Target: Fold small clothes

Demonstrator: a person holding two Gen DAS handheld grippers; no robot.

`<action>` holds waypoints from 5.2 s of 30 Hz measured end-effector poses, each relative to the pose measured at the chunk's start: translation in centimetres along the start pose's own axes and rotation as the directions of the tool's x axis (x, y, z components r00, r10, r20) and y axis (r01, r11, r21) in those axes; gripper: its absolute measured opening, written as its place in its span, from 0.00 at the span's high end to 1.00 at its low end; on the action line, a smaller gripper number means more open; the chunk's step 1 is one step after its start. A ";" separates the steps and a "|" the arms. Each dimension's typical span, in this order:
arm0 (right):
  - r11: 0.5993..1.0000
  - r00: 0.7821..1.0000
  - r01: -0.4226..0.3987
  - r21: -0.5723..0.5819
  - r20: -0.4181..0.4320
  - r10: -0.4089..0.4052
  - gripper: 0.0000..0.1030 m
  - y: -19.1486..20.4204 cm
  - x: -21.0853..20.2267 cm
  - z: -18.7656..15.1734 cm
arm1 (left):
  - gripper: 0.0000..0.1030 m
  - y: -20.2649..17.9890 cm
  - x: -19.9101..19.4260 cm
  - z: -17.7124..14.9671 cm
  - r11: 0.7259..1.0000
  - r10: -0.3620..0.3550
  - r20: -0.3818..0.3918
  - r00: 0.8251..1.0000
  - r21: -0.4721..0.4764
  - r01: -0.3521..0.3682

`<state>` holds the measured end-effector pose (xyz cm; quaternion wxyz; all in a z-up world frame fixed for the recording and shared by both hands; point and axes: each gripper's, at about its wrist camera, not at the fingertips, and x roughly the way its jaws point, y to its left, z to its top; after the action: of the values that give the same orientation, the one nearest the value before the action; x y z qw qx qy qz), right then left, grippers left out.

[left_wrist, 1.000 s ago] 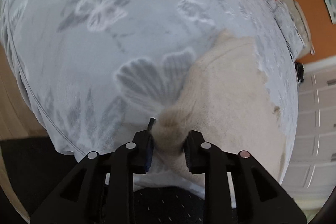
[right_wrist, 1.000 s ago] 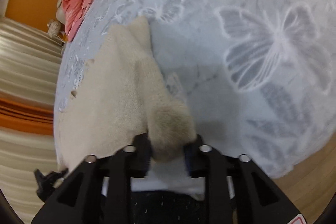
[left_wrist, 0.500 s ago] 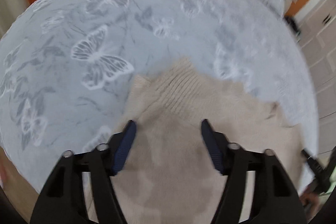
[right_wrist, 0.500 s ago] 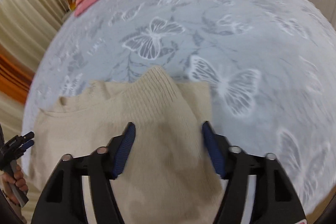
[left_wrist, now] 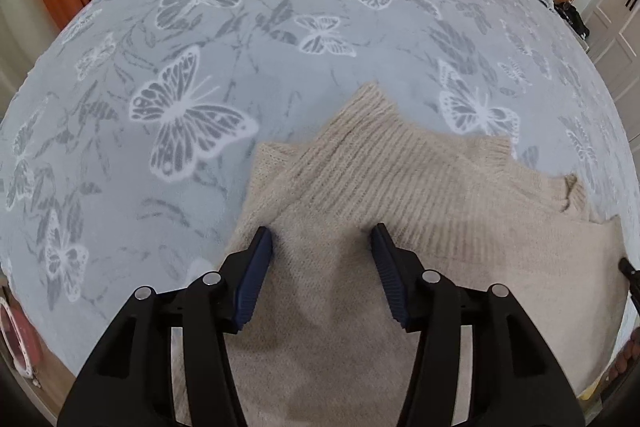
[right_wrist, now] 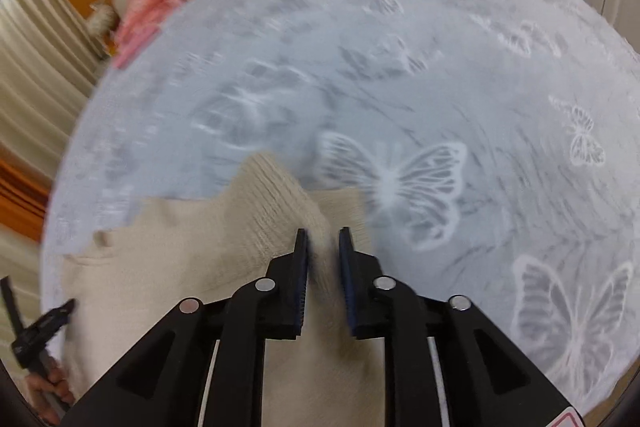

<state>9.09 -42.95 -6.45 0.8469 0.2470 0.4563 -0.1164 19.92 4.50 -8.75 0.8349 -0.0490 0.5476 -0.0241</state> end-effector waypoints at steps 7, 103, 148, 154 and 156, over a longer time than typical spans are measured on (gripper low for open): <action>0.986 0.997 -0.080 -0.146 -0.018 0.078 0.80 6.4 -3.6 -4.8 | 0.49 0.9 -3.2 -1.9 1.000 0.021 0.030 0.999 -0.008 -0.021; 0.984 0.952 -0.177 0.002 -0.252 0.172 0.81 -2.1 -1.5 -7.3 | 0.15 -11.2 -10.6 -15.4 0.962 -0.242 -0.035 0.970 0.121 0.245; 0.979 0.978 -0.201 -0.017 -0.067 0.199 0.59 -5.6 -9.4 -8.7 | 0.18 -16.5 -6.3 -18.0 0.957 -0.228 -0.191 0.955 0.139 0.256; 0.991 0.991 -0.129 -0.025 -0.035 0.128 0.17 -6.8 -8.1 -5.2 | 0.07 -15.8 -8.6 -13.3 0.921 -0.382 -0.112 0.917 0.027 0.388; 0.989 0.983 -0.148 0.006 -0.105 0.148 0.17 -7.3 -5.6 -5.4 | 0.06 -16.1 -6.9 -11.5 0.912 -0.408 -0.139 0.902 -0.027 0.408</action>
<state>-1.00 -46.44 -6.55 0.8281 0.2854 0.4808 -0.0395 6.85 -11.49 -5.24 0.7704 -0.1595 0.5832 -0.2024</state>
